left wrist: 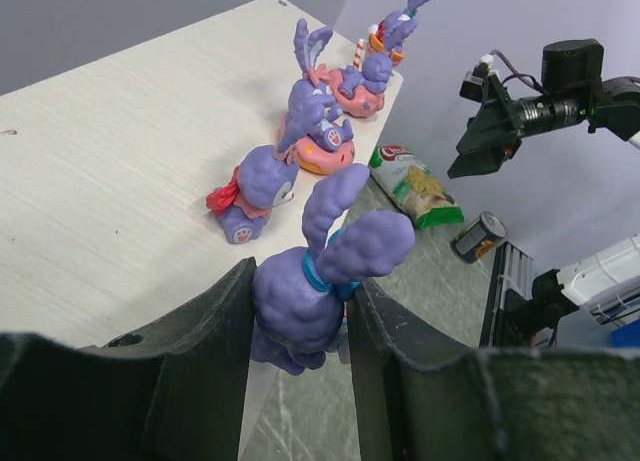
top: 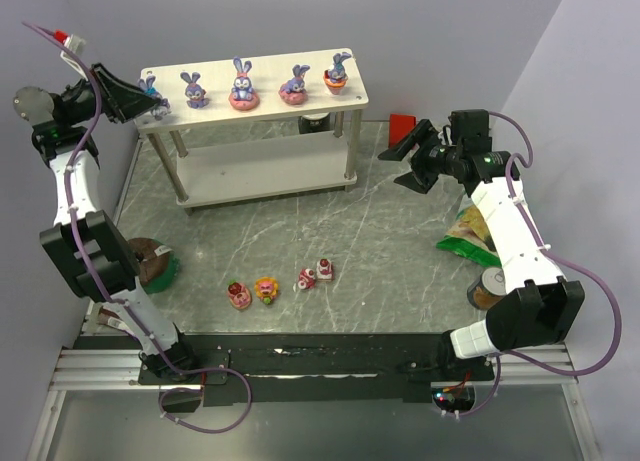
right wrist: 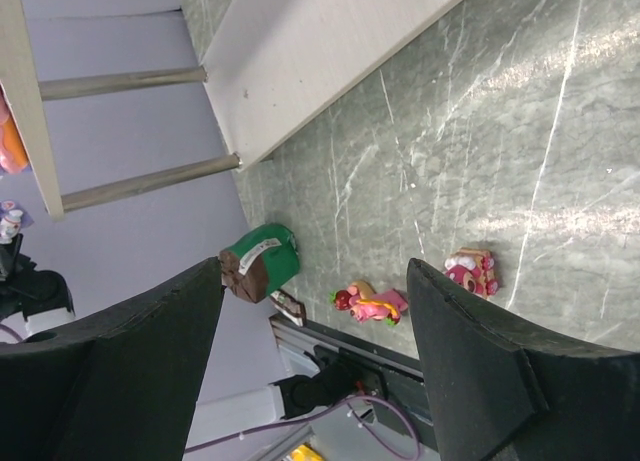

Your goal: Place and organize the plastic toys onto the shelf

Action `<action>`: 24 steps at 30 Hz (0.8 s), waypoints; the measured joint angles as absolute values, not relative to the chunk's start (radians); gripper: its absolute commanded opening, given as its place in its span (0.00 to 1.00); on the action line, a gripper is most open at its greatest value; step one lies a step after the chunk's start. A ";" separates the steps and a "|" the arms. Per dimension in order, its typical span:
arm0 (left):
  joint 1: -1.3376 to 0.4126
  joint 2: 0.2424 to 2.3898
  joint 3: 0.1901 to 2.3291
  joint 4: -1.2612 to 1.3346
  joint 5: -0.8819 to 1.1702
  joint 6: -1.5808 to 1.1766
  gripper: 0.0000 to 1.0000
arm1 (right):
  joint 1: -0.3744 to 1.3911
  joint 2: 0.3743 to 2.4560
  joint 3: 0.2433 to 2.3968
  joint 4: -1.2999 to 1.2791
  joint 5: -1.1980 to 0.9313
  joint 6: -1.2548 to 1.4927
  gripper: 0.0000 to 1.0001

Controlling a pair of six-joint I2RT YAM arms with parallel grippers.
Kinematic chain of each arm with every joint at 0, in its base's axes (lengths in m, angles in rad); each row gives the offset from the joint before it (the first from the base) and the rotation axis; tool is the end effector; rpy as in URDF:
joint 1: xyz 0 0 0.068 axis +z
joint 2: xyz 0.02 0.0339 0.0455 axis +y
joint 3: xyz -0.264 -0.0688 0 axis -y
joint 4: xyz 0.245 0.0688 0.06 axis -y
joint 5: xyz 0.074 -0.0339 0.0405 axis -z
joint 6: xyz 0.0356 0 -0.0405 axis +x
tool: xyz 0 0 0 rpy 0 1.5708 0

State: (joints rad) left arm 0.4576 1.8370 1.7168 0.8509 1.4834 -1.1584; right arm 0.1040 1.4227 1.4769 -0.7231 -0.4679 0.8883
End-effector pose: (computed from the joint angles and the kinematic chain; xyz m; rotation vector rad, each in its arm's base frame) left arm 0.3721 0.1437 0.4499 0.4969 1.5553 -1.1655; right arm 0.3021 0.0477 0.3822 0.6490 2.2803 1.0365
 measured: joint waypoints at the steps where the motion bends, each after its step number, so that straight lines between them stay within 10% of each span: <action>1: 0.458 1.840 1.717 0.857 1.486 -1.167 0.01 | 0.104 1.423 1.477 -0.723 -0.467 0.889 0.80; 24: 0.434 1.995 1.870 1.085 1.499 -1.383 0.10 | 0.104 1.423 1.477 -0.718 -0.465 0.892 0.80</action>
